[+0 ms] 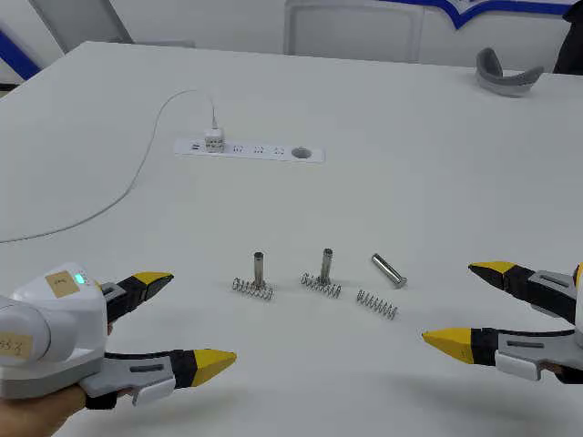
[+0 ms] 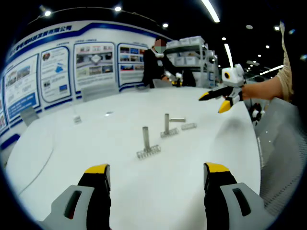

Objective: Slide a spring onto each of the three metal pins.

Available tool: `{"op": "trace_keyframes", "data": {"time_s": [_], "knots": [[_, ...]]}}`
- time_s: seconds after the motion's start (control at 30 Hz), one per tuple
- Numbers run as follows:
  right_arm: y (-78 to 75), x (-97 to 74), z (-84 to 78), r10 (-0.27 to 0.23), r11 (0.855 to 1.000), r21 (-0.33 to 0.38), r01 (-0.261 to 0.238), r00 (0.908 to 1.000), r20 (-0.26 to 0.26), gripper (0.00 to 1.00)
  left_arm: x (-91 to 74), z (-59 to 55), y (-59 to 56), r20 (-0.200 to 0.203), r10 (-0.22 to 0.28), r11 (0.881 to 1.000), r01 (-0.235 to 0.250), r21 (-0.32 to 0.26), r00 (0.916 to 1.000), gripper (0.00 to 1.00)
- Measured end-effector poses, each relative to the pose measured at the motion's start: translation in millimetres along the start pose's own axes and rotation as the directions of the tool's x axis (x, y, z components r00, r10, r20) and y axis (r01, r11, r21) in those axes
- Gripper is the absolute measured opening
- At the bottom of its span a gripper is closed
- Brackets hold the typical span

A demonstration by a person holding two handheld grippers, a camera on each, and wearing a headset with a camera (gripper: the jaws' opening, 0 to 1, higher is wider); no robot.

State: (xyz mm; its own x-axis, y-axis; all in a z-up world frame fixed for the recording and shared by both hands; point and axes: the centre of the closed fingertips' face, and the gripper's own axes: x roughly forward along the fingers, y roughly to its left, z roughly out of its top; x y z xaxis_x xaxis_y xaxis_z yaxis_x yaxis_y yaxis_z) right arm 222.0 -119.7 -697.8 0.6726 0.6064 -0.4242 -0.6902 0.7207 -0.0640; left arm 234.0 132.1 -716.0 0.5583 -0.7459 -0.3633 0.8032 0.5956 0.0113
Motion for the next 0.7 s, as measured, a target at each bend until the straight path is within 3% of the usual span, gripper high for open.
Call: {"op": "trace_keyframes", "data": {"time_s": [0.7], "knots": [[-8.2, -0.9, 3.4, -0.025, 1.000, 0.009, 0.025, 0.9996, -0.013, 0.71, 0.7, 0.0, -0.5, 0.008, 0.005, 1.000, -0.005, -0.011, 1.0000, 0.81]]}}
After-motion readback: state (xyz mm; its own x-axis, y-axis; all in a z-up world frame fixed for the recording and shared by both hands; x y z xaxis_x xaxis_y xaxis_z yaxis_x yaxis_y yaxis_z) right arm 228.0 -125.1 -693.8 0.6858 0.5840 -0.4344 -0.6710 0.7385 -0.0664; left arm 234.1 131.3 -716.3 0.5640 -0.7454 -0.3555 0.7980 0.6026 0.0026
